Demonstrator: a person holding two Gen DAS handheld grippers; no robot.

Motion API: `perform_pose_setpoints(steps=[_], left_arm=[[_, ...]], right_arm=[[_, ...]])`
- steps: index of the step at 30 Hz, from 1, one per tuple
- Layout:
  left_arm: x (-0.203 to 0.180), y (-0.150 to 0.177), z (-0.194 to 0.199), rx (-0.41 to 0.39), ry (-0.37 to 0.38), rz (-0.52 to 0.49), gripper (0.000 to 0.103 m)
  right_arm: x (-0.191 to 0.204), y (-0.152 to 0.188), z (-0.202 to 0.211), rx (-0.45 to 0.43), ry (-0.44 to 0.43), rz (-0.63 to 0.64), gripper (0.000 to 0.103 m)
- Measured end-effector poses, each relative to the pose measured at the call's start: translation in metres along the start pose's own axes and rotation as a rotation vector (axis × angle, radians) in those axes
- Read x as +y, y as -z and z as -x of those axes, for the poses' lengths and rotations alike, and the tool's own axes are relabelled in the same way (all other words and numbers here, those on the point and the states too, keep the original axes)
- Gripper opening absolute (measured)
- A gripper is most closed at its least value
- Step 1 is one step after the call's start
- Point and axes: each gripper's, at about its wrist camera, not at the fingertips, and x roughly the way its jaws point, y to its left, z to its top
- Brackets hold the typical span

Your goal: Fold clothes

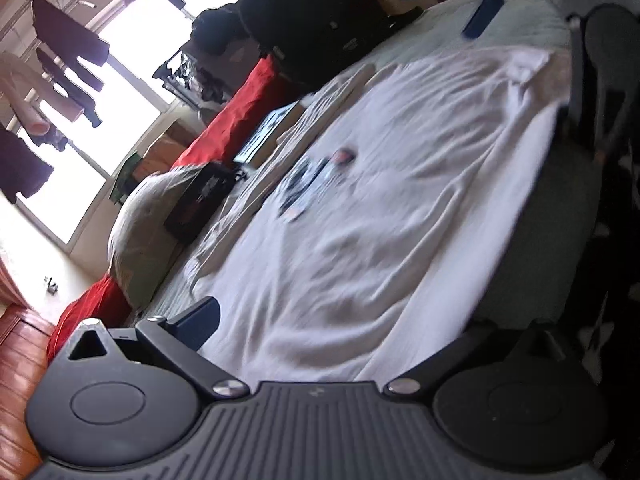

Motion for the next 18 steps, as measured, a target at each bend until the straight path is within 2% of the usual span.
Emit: perform_pose_setpoints(steps=[5,10,18], left_arm=[[0.003,0.003,0.001,0.006,-0.012,-0.004,0.103],[0.001,0.0,-0.001,0.006,-0.019,-0.013,0.102],[-0.006,-0.013,-0.005,-0.009,-0.006,-0.01,0.102]], right_arm=[[-0.009,0.008,0.001,0.023,0.024,-0.017,0.103],[-0.001,0.004,0.0,0.023,0.054,0.027,0.103],[0.003,-0.005,-0.001,0.023,0.054,-0.001,0.103]])
